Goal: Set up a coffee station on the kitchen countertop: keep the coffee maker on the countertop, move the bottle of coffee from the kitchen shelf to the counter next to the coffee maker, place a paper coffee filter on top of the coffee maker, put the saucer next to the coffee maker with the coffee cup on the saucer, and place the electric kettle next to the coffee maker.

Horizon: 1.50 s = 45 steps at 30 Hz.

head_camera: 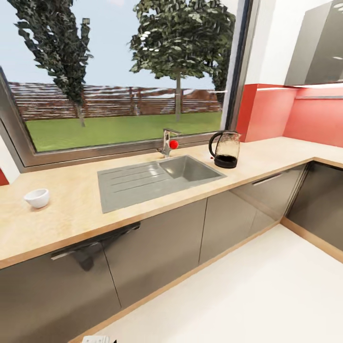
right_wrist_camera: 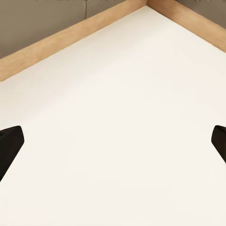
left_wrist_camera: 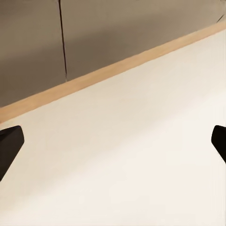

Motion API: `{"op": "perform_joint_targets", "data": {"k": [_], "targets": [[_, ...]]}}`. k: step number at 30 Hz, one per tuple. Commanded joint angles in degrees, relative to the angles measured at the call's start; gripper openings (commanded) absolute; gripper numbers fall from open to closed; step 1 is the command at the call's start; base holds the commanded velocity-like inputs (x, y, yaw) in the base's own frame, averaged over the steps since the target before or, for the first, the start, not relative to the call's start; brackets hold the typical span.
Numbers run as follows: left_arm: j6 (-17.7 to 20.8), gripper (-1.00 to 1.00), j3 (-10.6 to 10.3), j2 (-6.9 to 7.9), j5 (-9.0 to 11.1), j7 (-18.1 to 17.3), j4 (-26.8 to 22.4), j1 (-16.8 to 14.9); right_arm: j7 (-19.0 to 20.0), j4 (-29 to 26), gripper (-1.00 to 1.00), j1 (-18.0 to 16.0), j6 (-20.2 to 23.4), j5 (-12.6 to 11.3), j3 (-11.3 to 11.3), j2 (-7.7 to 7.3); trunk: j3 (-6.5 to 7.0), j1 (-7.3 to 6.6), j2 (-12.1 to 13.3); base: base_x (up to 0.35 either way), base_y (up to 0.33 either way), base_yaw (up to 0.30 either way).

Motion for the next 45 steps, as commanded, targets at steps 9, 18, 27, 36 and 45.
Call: {"op": "perform_joint_targets", "data": {"k": [9,18,27,36,45], "targets": [[-0.2,1.0,-0.4,0.06,0.6,-0.1,0.1,-0.1,0.3,0.0,1.0,0.0,-0.1,0.0,-0.1,0.01,-0.04,0.01,0.0,0.141,-0.208,0.078],[-0.2,1.0,-0.4,0.06,0.6,-0.1,0.1,-0.1,0.2,0.1,1.0,0.0,-0.1,0.0,-0.1,0.01,-0.04,0.01,0.0,0.025,-0.036,0.253],[-0.2,1.0,-0.4,0.06,0.6,-0.1,0.1,-0.1,0.3,0.1,1.0,0.0,-0.1,0.0,-0.1,0.01,-0.04,0.01,0.0,0.001,-0.029,0.186],[-0.2,1.0,-0.4,0.06,0.6,-0.1,0.1,-0.1,0.3,0.7,1.0,0.0,-0.1,-0.1,-0.1,-0.02,-0.04,0.01,0.0,0.0,-0.27,0.01],[-0.1,1.0,-0.4,0.06,0.6,-0.1,0.1,-0.1,0.5,1.6,1.0,0.0,-0.1,-0.1,-0.1,-0.05,-0.04,0.01,0.0,0.0,-0.141,0.0]]}}
